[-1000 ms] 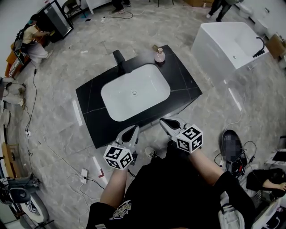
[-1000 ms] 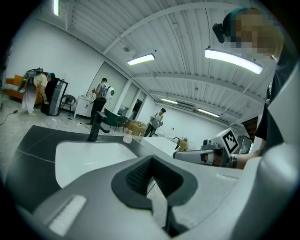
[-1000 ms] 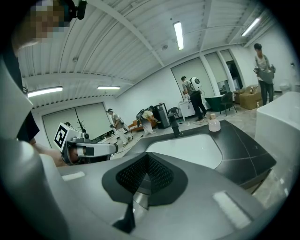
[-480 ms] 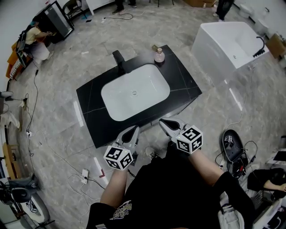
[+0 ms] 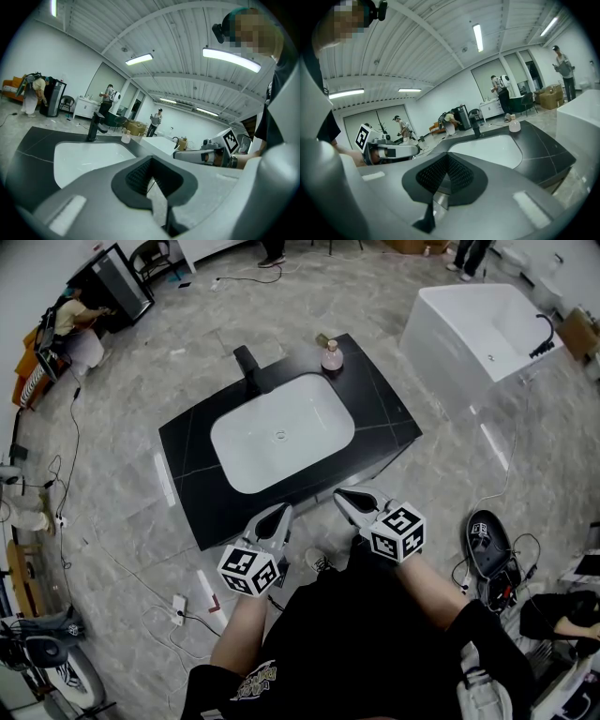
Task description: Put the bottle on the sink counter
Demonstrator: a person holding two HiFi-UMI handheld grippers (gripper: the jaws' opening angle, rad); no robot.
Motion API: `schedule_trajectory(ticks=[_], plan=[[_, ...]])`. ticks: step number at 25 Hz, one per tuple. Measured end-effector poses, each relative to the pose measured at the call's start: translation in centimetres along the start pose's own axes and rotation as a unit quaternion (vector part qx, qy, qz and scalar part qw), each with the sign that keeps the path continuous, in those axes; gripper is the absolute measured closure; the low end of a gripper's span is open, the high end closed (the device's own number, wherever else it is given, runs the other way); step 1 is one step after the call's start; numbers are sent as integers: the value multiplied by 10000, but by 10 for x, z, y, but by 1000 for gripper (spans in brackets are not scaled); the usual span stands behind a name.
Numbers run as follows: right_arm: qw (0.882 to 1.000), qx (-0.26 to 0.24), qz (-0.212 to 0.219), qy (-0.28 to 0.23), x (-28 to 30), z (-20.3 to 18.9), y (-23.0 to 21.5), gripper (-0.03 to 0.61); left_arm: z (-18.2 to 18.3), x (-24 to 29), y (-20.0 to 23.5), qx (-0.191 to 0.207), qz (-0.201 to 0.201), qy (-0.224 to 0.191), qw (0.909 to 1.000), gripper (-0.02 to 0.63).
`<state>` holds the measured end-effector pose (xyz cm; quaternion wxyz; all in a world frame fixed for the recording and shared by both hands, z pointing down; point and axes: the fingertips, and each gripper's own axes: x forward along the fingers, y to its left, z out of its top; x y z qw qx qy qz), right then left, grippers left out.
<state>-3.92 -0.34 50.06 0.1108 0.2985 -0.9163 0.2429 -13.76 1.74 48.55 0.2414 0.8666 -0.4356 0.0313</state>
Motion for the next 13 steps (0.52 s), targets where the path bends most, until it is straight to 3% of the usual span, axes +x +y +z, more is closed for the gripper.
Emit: schedule_trajectory(ticks=[13], plan=[[10000,33,23,43,3,-3,-2,551,-2,1,2,-21,3,7,10000,614]])
